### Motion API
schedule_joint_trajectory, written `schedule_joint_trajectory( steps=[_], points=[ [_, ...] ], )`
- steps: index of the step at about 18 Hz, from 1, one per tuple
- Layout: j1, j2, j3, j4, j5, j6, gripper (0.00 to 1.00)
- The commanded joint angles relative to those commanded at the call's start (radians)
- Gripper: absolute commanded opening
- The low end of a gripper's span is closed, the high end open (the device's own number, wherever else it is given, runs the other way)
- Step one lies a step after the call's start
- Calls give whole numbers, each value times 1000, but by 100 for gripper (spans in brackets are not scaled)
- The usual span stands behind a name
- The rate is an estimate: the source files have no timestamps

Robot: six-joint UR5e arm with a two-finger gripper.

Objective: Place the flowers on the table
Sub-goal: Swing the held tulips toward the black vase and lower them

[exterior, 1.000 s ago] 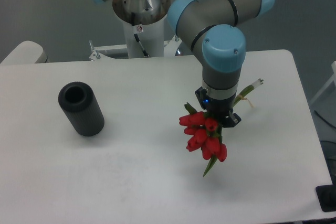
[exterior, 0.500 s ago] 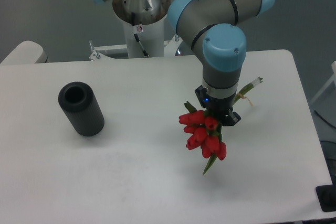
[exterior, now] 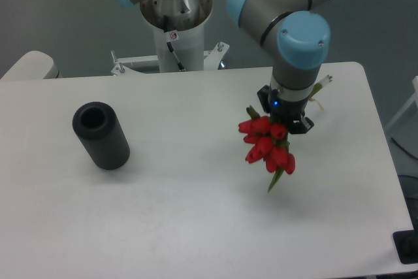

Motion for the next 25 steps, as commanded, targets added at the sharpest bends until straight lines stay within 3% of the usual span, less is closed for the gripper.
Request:
schedule_joint_trajectory(
  steps=[3,6,11,14,17,21,23,25],
  points=[
    [-35,8,-58,41,-11,-14,0],
    [-118,20,-92,71,-14,-70,0],
    [-247,-53,-75,178,-20,-204,0],
    [-304,-126,-28,235,-18,-207,0],
    [-345,-187,39,236,-12,-257,0],
    [-371,-236,78,238,-12,-291,4],
    [-390,-271,108,238,-12,-333,10],
    [-397,-300,136,238,-14,-339,26]
  ],
)
